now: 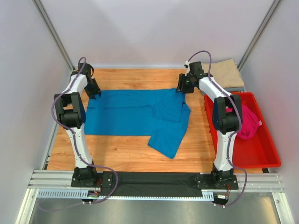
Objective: Fold and stack the t-shirts
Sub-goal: Fold the tshirt
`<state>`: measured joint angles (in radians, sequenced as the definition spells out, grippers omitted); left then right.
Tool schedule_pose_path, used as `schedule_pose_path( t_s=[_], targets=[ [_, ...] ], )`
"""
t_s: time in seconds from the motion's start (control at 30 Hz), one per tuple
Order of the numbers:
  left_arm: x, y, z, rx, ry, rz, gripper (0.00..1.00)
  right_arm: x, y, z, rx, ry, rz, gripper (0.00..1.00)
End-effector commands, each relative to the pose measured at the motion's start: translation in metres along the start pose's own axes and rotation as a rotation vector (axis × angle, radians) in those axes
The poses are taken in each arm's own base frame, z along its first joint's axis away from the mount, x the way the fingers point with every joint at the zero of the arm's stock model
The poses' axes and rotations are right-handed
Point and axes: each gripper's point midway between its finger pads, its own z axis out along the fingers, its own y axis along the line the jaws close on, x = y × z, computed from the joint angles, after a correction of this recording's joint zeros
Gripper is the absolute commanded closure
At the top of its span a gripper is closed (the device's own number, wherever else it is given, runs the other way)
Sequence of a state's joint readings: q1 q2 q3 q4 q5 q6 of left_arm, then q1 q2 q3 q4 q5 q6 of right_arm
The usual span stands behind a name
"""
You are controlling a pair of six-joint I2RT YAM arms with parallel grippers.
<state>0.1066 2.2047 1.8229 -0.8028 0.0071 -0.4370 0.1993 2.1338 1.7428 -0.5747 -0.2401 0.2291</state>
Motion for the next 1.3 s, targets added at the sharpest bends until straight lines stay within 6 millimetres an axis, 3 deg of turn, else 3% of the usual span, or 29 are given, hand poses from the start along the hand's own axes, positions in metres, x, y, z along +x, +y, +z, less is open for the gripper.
schedule_pose_path(
  t_s=[0.0, 0.07, 0.23, 0.3, 0.4, 0.5, 0.6, 1.0, 1.27],
  targets=[
    [-0.032, -0.023, -0.04, 0.111, -0.11, 0.008, 0.58, -0.031, 0.011, -0.007, -0.07, -0.079, 0.104, 0.52],
    [-0.032, -0.019, -0.051, 0.096, -0.113, 0.003, 0.57, -0.042, 0.015, -0.014, -0.104, -0.102, 0.119, 0.48],
    [-0.053, -0.012, -0.079, 0.118, -0.203, -0.021, 0.56, -0.072, 0.016, -0.033, -0.091, -0.174, 0.104, 0.46],
    [-0.064, -0.016, -0.079, 0.154, -0.244, -0.024, 0.55, -0.082, 0.012, -0.039, -0.07, -0.199, 0.098, 0.46],
    [-0.073, -0.015, -0.071, 0.132, -0.25, -0.026, 0.55, -0.087, 0.004, -0.04, -0.059, -0.196, 0.109, 0.46],
    [-0.068, -0.014, -0.054, 0.139, -0.192, -0.065, 0.56, -0.081, 0.0, -0.04, -0.054, -0.162, 0.12, 0.46],
    [-0.064, -0.014, -0.051, 0.138, -0.164, -0.072, 0.56, -0.08, -0.005, -0.037, -0.045, -0.154, 0.145, 0.5],
    [-0.049, -0.012, -0.007, 0.144, -0.108, -0.059, 0.57, -0.067, -0.03, 0.015, -0.036, -0.076, 0.175, 0.6],
    [-0.052, 0.0, 0.017, 0.095, -0.089, -0.061, 0.57, -0.065, -0.031, 0.037, -0.067, -0.081, 0.217, 0.65]
  ],
)
